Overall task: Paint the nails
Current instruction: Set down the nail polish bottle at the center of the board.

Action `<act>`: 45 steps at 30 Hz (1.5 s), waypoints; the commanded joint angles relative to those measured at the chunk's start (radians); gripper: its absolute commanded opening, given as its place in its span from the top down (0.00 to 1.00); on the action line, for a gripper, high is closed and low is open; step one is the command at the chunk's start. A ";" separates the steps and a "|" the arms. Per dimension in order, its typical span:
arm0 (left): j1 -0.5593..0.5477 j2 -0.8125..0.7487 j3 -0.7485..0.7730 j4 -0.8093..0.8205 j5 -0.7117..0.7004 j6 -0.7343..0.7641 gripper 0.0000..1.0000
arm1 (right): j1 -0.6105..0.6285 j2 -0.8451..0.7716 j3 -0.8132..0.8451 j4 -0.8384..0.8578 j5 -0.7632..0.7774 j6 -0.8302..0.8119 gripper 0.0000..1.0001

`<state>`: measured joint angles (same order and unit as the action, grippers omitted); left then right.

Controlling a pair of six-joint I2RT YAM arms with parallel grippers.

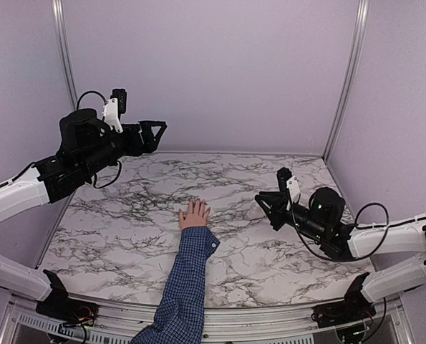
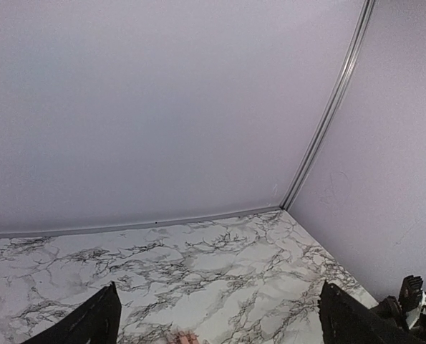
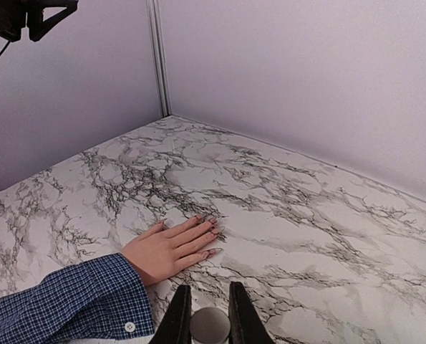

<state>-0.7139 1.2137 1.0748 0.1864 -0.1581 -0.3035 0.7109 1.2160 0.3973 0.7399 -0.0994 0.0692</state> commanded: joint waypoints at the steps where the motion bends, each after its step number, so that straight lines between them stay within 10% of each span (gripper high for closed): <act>1: 0.005 0.008 0.034 -0.025 -0.004 0.009 0.01 | 0.032 0.033 -0.067 0.189 0.039 -0.026 1.00; 34: 0.005 0.023 0.024 -0.029 0.004 0.015 0.01 | 0.102 0.640 -0.133 0.825 0.073 -0.076 1.00; 45: 0.005 0.032 0.030 -0.034 0.002 0.031 0.01 | 0.103 0.664 -0.120 0.801 0.064 -0.087 0.84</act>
<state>-0.7139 1.2285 1.0798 0.1593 -0.1581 -0.2897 0.8051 1.8580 0.2588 1.4815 -0.0311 -0.0166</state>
